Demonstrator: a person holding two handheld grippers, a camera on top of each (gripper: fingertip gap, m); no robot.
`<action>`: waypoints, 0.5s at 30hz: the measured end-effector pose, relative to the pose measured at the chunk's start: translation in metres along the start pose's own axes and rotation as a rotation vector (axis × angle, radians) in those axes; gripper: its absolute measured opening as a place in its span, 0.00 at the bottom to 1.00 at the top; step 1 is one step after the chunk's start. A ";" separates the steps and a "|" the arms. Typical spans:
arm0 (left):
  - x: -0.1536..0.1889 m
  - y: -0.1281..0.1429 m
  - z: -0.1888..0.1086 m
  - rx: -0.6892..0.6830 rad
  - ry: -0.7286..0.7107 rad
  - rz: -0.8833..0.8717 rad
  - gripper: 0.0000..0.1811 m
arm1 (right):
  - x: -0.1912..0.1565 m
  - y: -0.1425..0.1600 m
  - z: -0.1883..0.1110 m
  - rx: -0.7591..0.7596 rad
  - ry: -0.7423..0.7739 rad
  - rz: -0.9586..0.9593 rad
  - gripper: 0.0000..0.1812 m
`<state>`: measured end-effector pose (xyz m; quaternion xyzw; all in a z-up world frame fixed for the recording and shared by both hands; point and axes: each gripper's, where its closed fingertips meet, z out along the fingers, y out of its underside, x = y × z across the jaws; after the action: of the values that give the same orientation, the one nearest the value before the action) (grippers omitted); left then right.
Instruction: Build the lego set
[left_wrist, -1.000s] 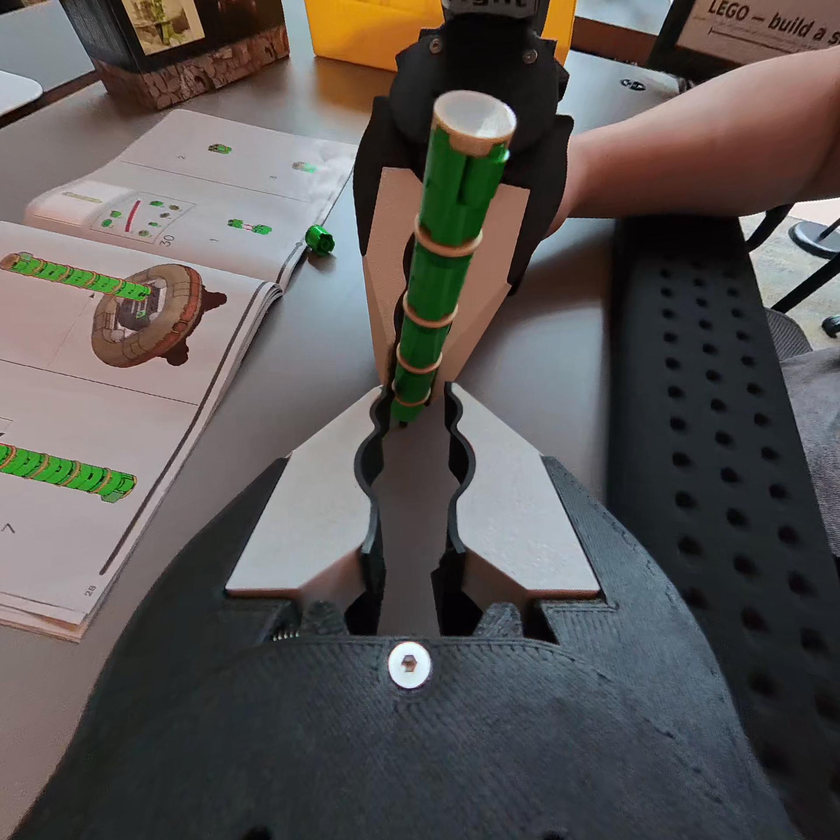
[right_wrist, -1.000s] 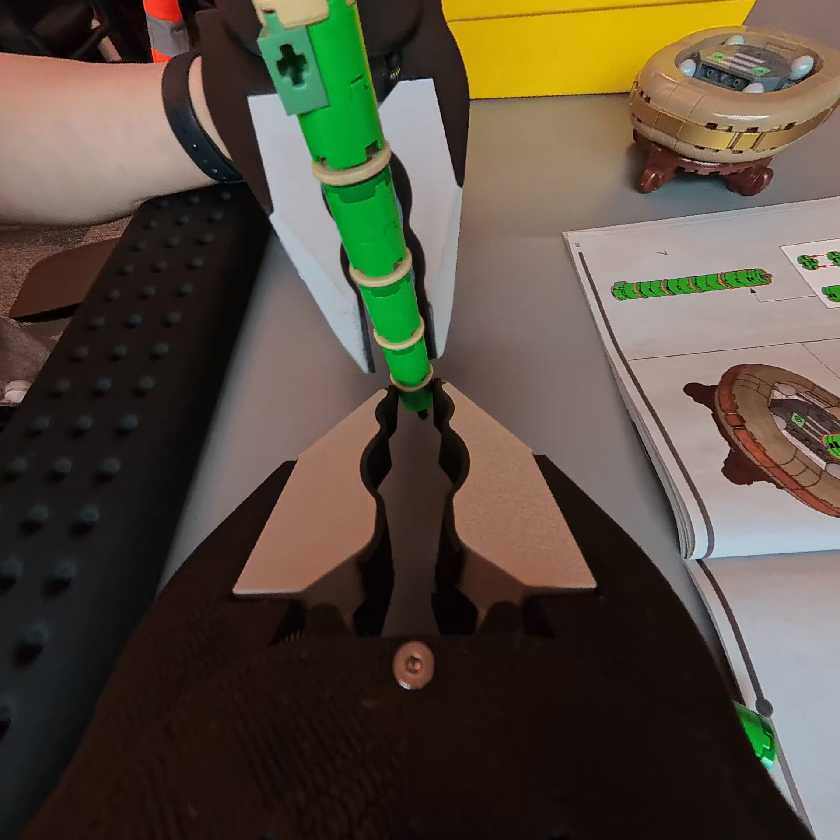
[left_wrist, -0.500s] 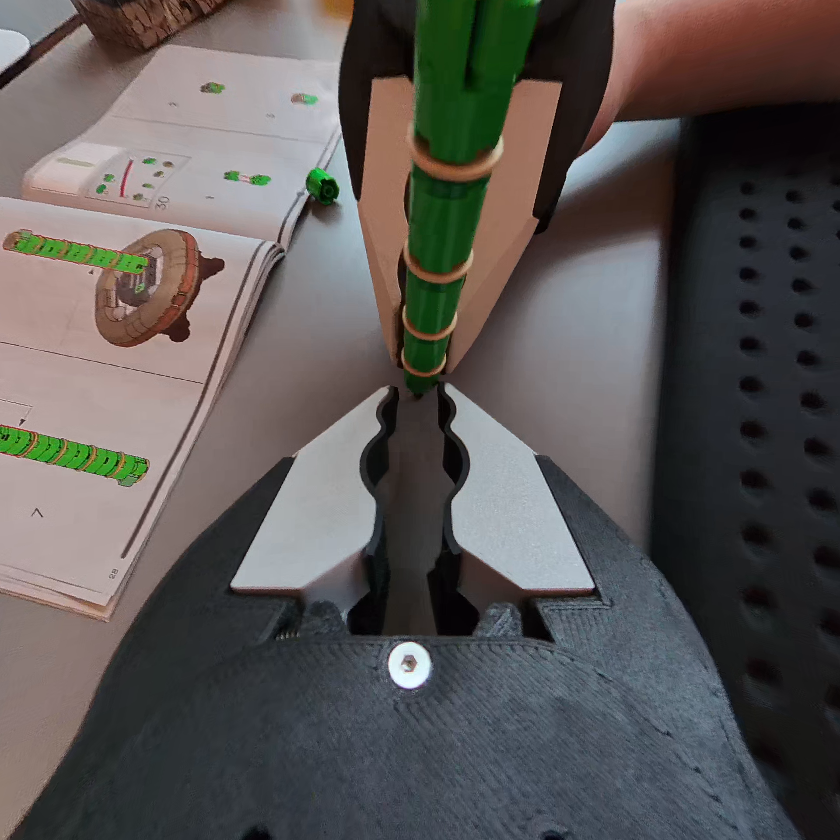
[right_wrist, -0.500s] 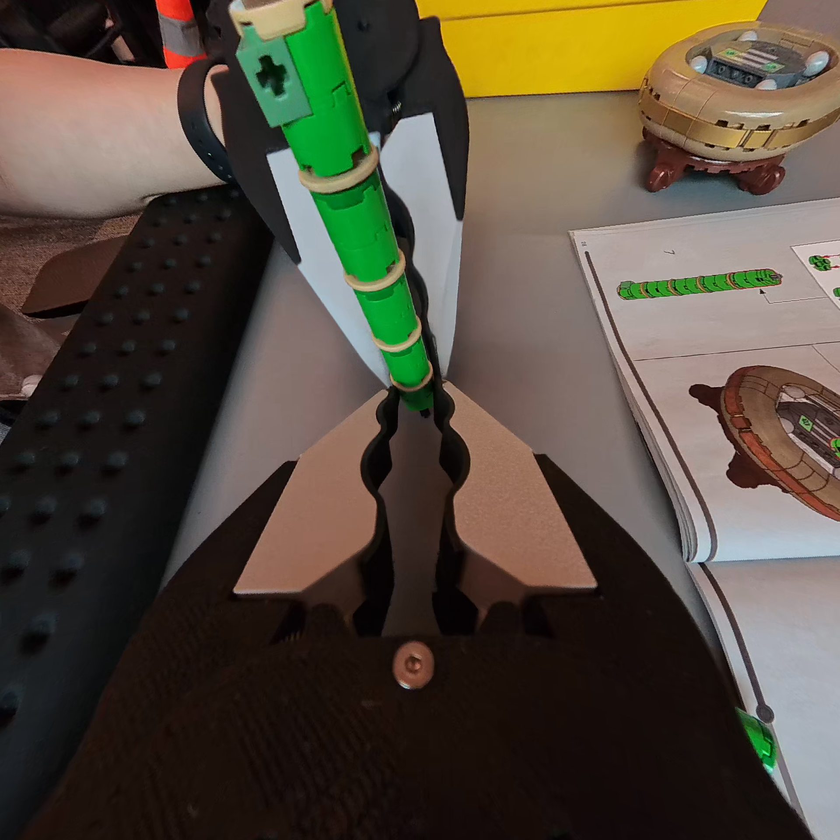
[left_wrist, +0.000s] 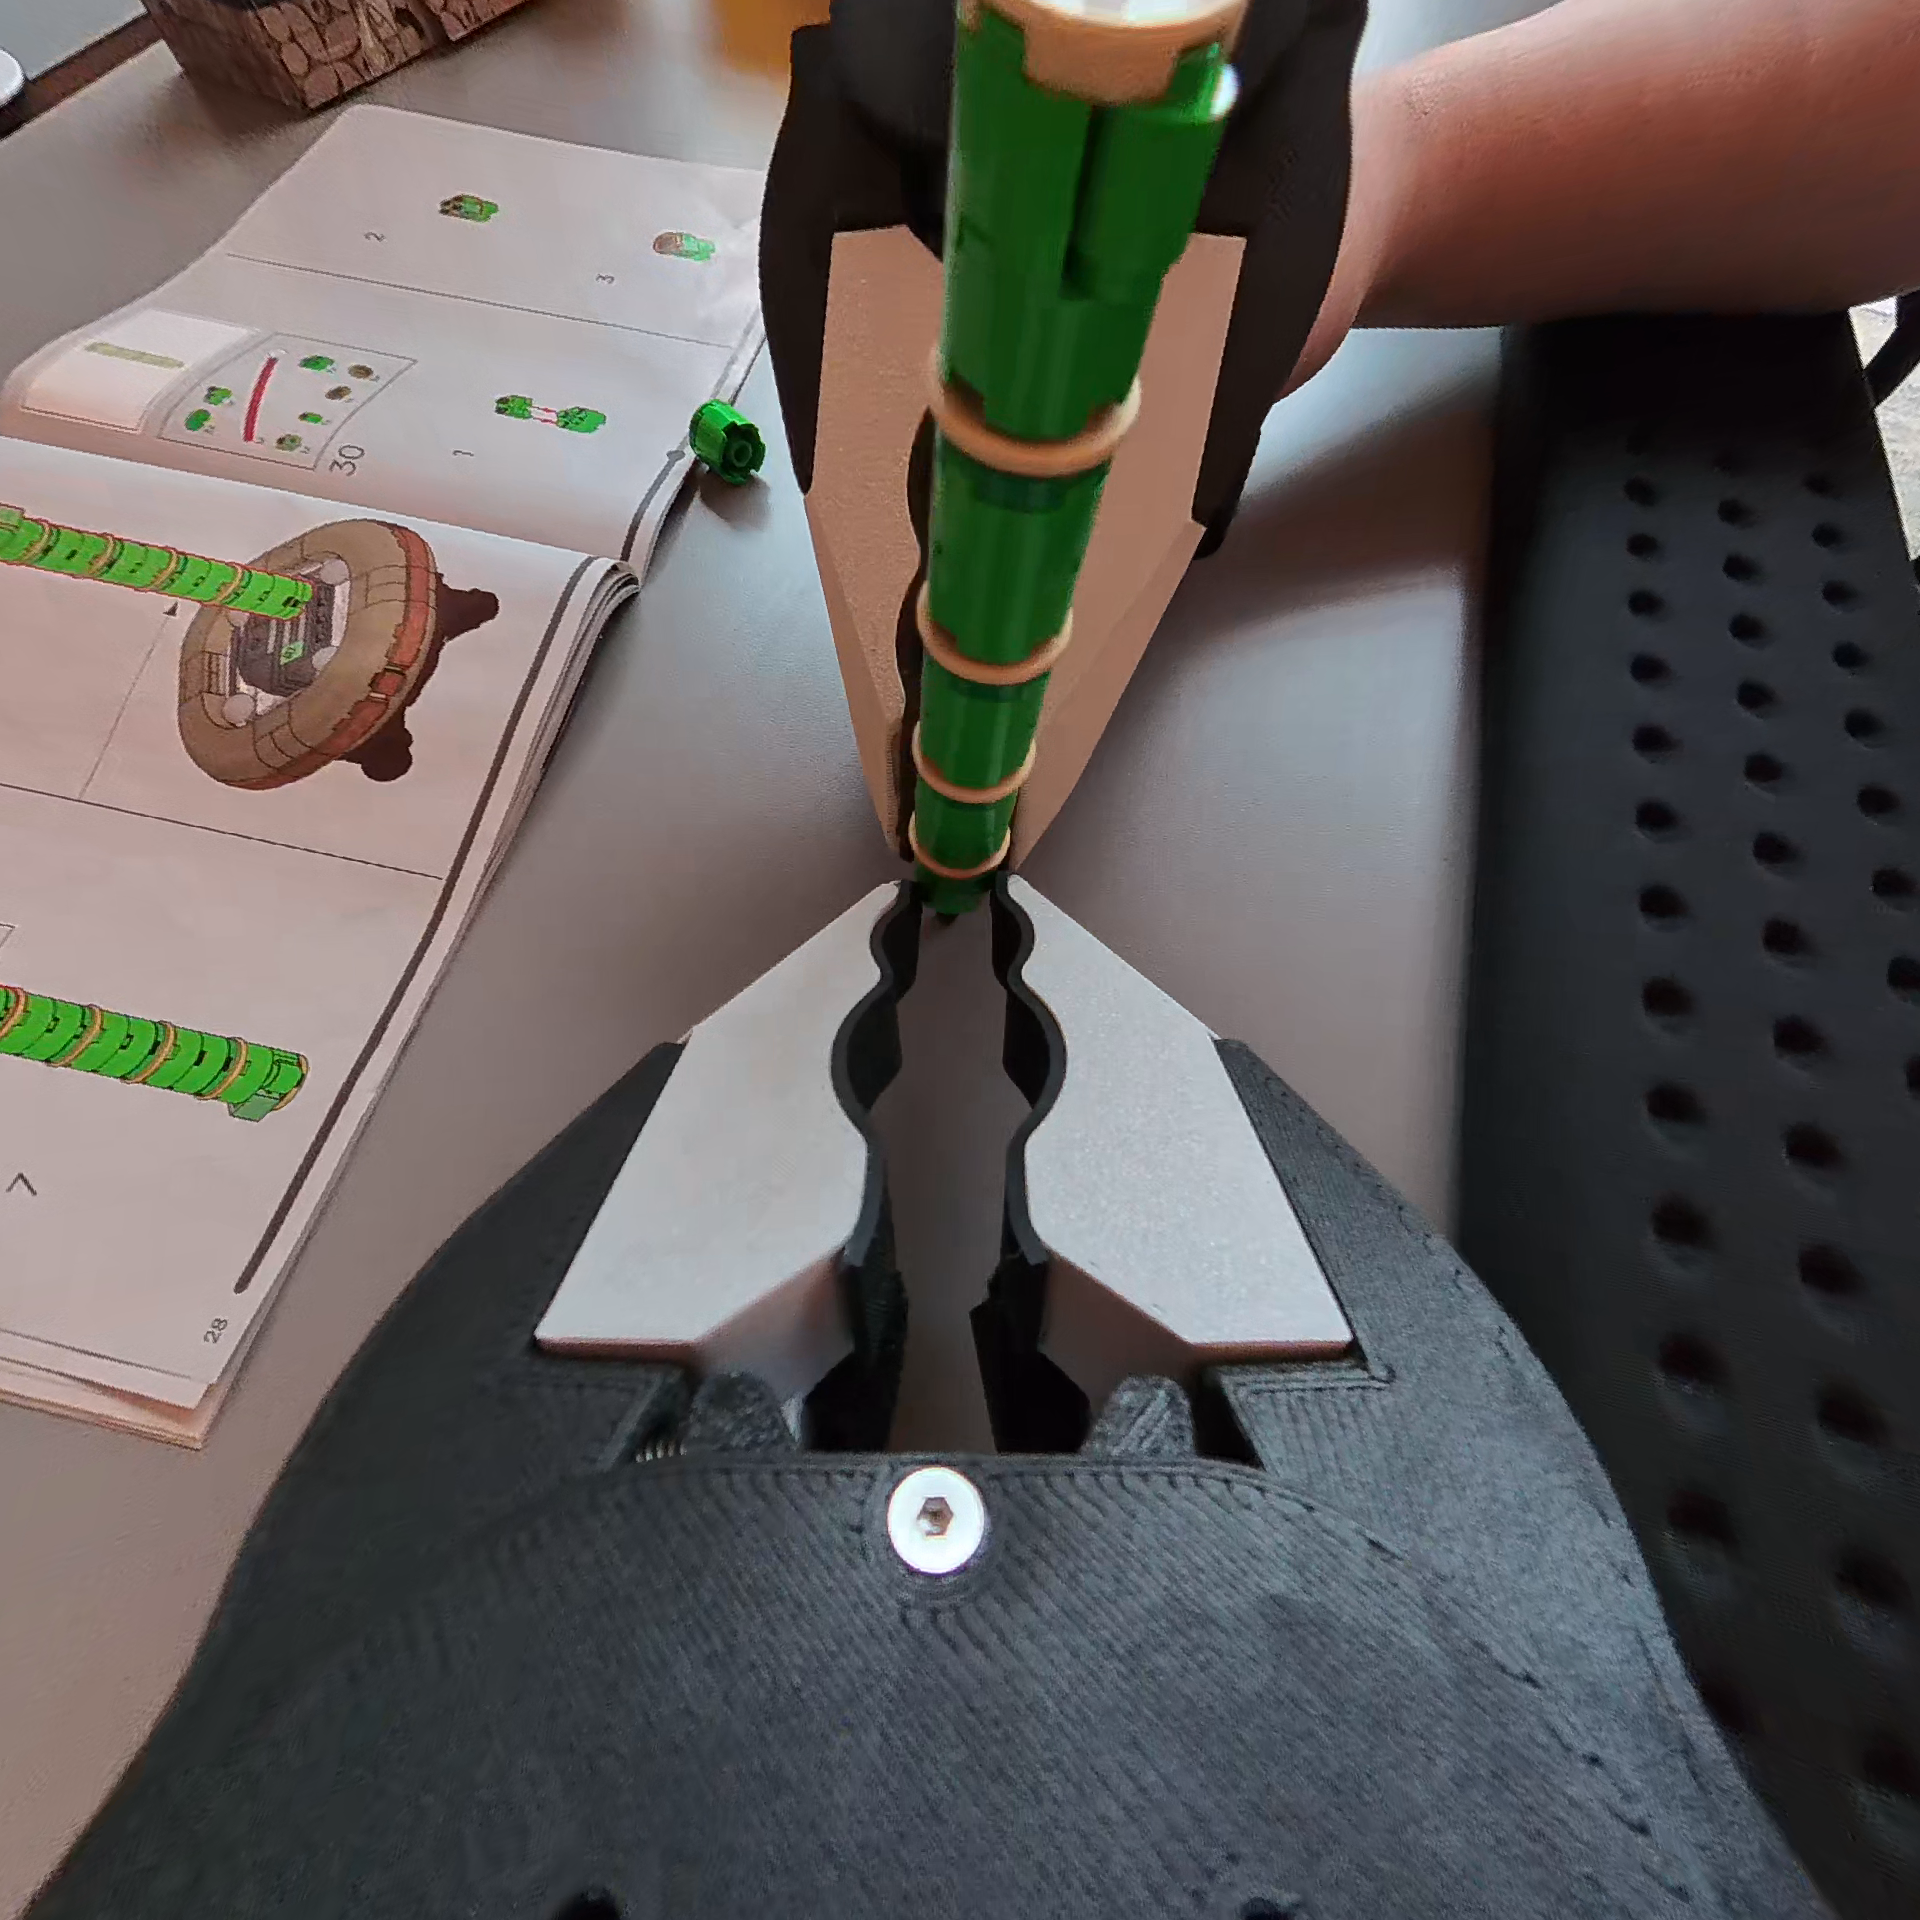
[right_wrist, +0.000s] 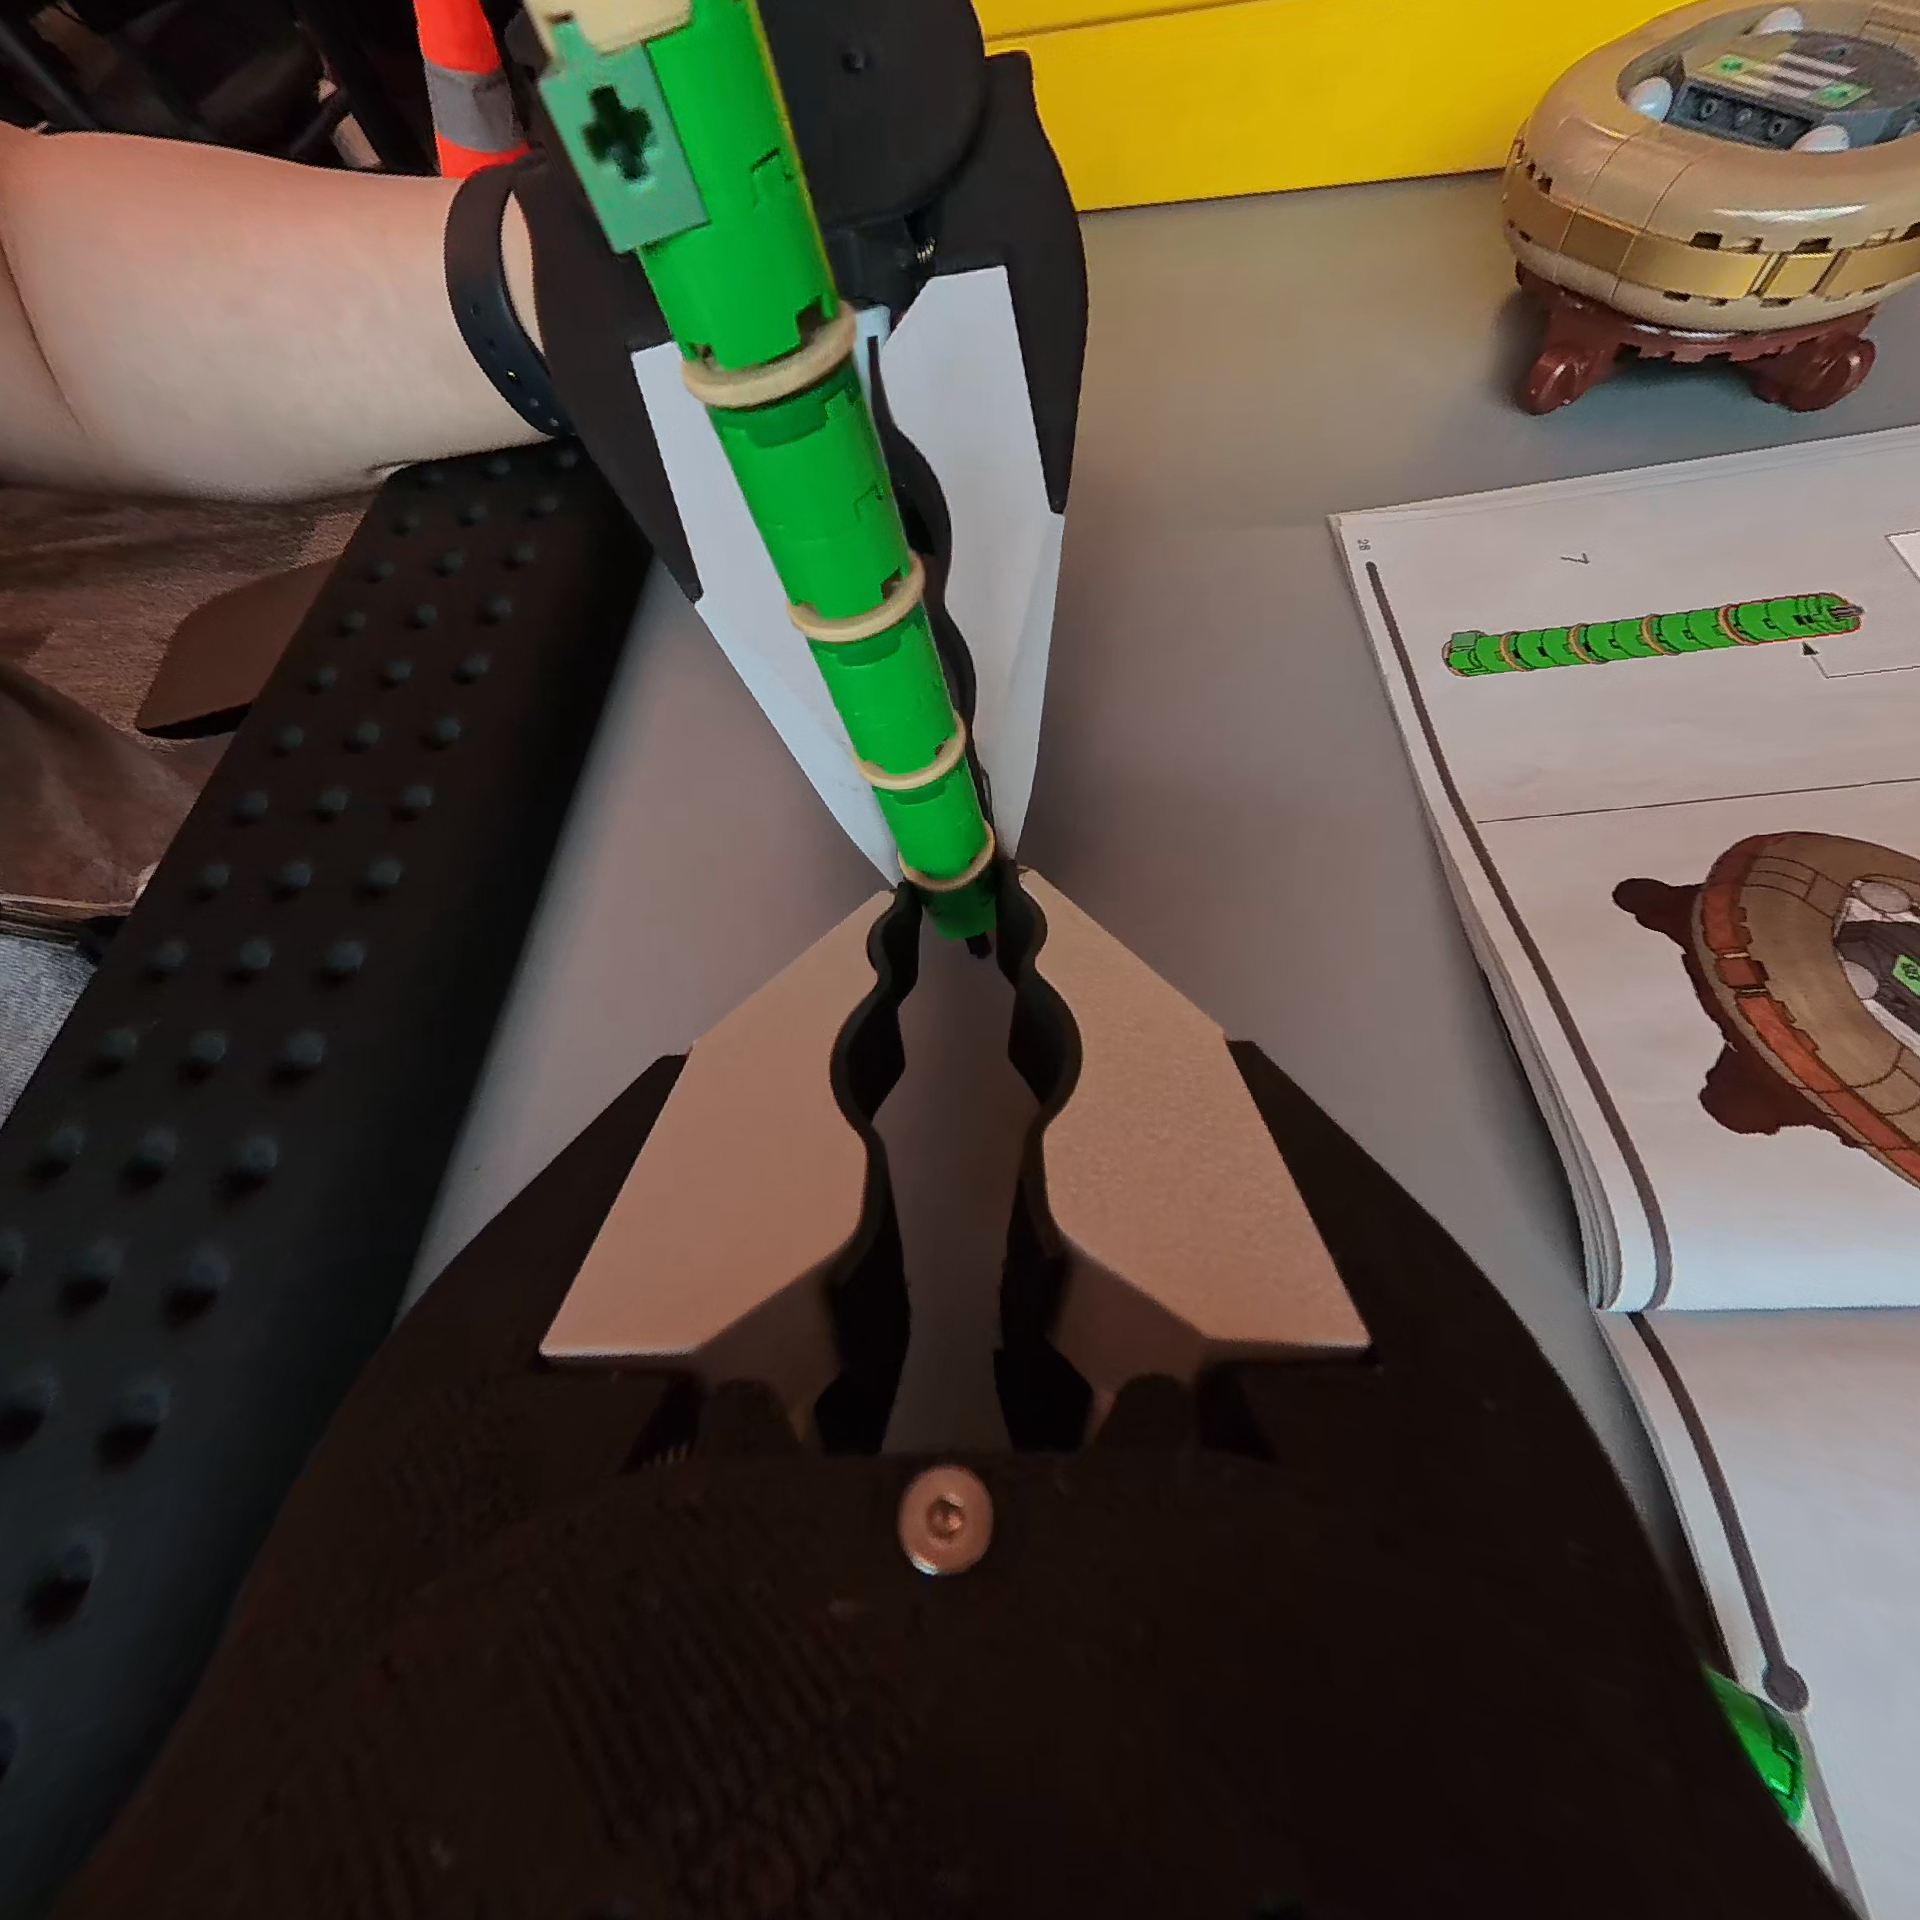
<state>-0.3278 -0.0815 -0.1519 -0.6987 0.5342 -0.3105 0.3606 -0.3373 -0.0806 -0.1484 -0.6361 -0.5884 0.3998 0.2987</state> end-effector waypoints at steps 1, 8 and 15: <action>0.000 0.000 0.000 0.000 -0.003 0.006 0.07 | 0.000 0.000 0.000 0.000 0.000 0.002 0.08; 0.000 0.000 0.000 -0.002 0.005 -0.001 0.07 | 0.000 0.001 0.000 -0.002 -0.002 0.015 0.08; 0.000 0.000 0.000 -0.002 0.016 -0.013 0.07 | 0.001 0.000 0.000 -0.002 -0.009 0.033 0.08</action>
<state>-0.3276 -0.0812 -0.1516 -0.6999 0.5331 -0.3178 0.3535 -0.3373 -0.0801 -0.1488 -0.6440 -0.5797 0.4071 0.2888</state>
